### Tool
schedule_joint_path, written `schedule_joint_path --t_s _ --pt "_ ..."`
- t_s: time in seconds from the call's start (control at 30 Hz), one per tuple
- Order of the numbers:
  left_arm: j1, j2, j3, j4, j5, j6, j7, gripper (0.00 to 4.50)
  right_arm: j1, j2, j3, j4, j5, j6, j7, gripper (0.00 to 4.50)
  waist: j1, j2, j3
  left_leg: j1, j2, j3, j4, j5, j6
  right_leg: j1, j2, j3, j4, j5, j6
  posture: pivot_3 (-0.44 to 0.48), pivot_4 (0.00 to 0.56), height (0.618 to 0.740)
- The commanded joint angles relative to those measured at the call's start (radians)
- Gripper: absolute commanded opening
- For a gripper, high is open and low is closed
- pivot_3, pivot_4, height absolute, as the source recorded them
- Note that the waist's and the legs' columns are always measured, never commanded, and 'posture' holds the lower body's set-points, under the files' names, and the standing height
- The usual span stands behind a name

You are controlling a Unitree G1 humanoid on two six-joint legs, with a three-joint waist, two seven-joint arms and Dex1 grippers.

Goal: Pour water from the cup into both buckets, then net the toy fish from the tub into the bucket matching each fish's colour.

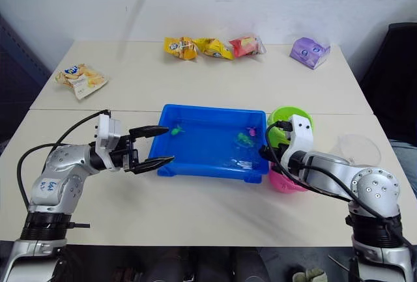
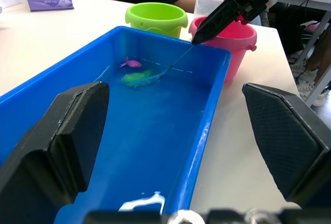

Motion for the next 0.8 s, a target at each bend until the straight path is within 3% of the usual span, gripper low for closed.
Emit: schedule_joint_path --t_s 0.03,0.4,0.8 --pt "-0.003 0.003 0.014 -0.009 -0.009 -0.020 -0.008 4.44 -0.008 -0.027 0.011 -0.028 0.025 -0.059 -0.026 0.00 0.000 0.000 0.000 0.000 0.000 0.000 0.000 0.000 0.000 0.000 0.000 0.000 0.000 0.000 0.000 0.000 0.150 0.740" --pt "-0.027 -0.003 0.002 0.017 -0.006 -0.024 -0.017 4.44 -0.019 -0.038 0.068 -0.068 -0.091 -0.116 -0.006 0.00 0.002 0.000 0.000 -0.001 0.000 0.000 0.000 0.000 0.000 0.000 0.000 0.000 0.000 0.000 0.000 0.000 0.150 0.740" --pt "-0.033 -0.011 -0.002 0.012 -0.004 -0.019 -0.016 4.44 0.043 -0.140 0.194 -0.218 -0.628 -0.125 0.394 0.00 0.004 0.000 0.000 -0.002 0.000 -0.001 0.000 0.000 0.001 0.000 0.000 -0.001 -0.005 0.000 0.001 0.000 0.150 0.740"
